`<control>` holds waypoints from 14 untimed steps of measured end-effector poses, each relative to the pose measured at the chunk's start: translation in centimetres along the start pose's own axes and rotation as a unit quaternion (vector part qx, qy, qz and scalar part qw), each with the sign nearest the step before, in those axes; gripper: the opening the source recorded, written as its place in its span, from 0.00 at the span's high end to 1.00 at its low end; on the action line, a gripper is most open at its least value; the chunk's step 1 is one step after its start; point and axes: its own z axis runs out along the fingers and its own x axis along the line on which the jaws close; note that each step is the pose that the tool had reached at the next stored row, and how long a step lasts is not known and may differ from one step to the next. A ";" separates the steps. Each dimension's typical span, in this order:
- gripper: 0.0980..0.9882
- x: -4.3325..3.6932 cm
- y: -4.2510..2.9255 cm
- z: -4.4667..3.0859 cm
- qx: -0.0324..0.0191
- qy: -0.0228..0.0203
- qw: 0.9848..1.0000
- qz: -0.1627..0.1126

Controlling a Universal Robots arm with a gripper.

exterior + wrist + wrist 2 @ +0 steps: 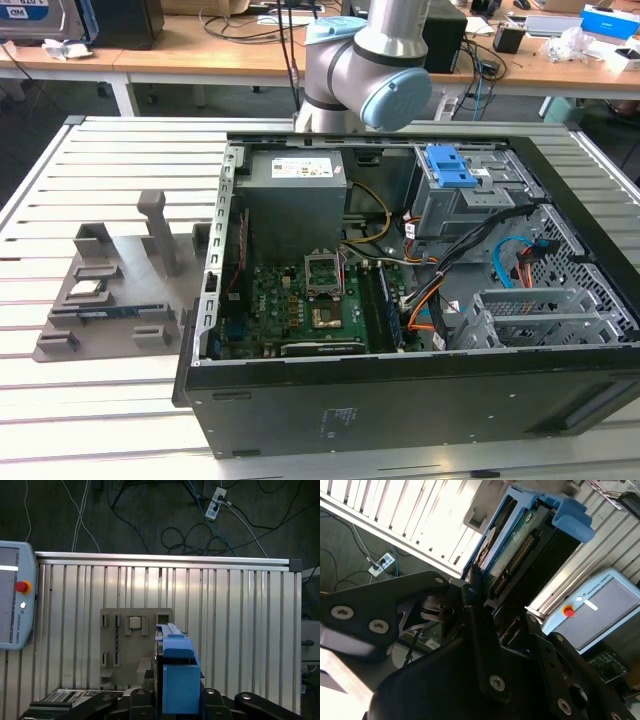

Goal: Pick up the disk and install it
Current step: 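Pick up the disk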

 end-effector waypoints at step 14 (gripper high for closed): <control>0.70 0.04 0.16 -3.70 0.000 0.000 1.000 0.000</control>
